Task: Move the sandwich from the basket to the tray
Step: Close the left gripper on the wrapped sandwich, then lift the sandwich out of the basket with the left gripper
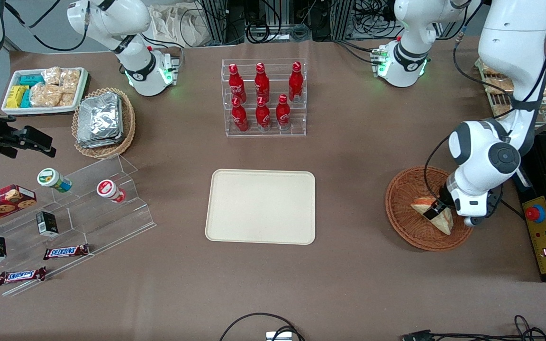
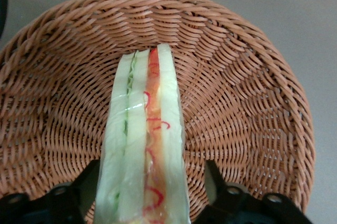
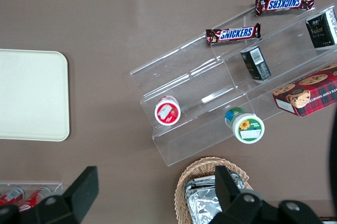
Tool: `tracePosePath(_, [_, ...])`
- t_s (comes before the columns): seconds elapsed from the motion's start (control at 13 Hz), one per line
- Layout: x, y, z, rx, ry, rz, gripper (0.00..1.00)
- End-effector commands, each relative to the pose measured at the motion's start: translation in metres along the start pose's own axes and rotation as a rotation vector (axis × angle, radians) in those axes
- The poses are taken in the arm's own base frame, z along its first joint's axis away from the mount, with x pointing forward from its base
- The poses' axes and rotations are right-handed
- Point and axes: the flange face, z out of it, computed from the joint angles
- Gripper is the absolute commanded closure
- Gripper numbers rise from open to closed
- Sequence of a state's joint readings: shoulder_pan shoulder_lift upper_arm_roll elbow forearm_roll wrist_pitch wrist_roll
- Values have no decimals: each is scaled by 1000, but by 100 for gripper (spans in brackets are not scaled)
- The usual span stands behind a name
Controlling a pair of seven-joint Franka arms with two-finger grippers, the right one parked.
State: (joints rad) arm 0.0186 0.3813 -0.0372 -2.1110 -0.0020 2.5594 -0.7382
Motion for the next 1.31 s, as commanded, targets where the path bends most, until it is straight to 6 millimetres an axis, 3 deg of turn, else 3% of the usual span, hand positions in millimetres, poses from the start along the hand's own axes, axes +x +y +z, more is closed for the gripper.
tracePosePath(0.0, [5, 2, -12, -16, 15, -13, 100])
tracePosePath(0.15, [6, 3, -17, -17, 23, -2, 100])
tracePosePath(0.31, [9, 5, -41, -12, 27, 16, 100])
tracePosePath(0.46, [13, 16, -106, 17, 1, 121, 100])
tracePosePath(0.69, [19, 56, -247, 79, -76, 355, 100])
tracePosePath(0.85, [-8, 97, -322, 76, -84, 471, 100])
tracePosePath(0.92, [-31, 122, -342, 64, -58, 520, 100])
tracePosePath(1.08, [-91, 160, -346, 110, -47, 631, 100])
tracePosePath(1.23, [-146, 196, -335, 120, -48, 668, 100])
